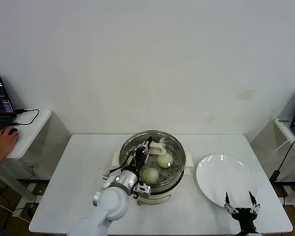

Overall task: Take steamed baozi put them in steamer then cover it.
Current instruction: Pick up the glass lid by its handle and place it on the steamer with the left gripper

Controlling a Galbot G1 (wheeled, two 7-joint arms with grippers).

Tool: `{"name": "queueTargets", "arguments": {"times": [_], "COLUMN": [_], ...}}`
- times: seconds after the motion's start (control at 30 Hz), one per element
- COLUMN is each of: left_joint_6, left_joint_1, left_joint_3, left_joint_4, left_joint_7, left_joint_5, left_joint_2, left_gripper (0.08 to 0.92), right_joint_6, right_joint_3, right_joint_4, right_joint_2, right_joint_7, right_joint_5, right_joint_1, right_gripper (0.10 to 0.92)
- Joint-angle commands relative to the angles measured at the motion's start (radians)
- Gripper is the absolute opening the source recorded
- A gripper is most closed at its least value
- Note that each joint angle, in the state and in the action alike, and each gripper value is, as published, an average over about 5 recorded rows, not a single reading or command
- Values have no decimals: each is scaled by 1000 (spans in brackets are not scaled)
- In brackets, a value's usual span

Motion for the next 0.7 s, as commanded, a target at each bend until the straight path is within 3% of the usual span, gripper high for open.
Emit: {"name": "queueTargets", "arguments": {"times": [0.03, 0.7], "left_joint_6": [-1, -20], "left_joint_1": [1, -3], "left_joint_3": [11, 5], "left_joint_4": [10, 42], "left_joint_7": [3, -7], "left_joint_5": [25, 24], "left_joint_2": [-17, -19], "left_gripper": [151, 151], "right_joint_6": [2, 1], "right_joint_3": [0, -5], "right_joint_4": [-2, -13], "right_joint_2": [-1, -3], "right_joint_7": [0, -1], "right_joint_5": [-3, -4], "right_joint_1": [0, 7], "right_gripper": [823, 823]}}
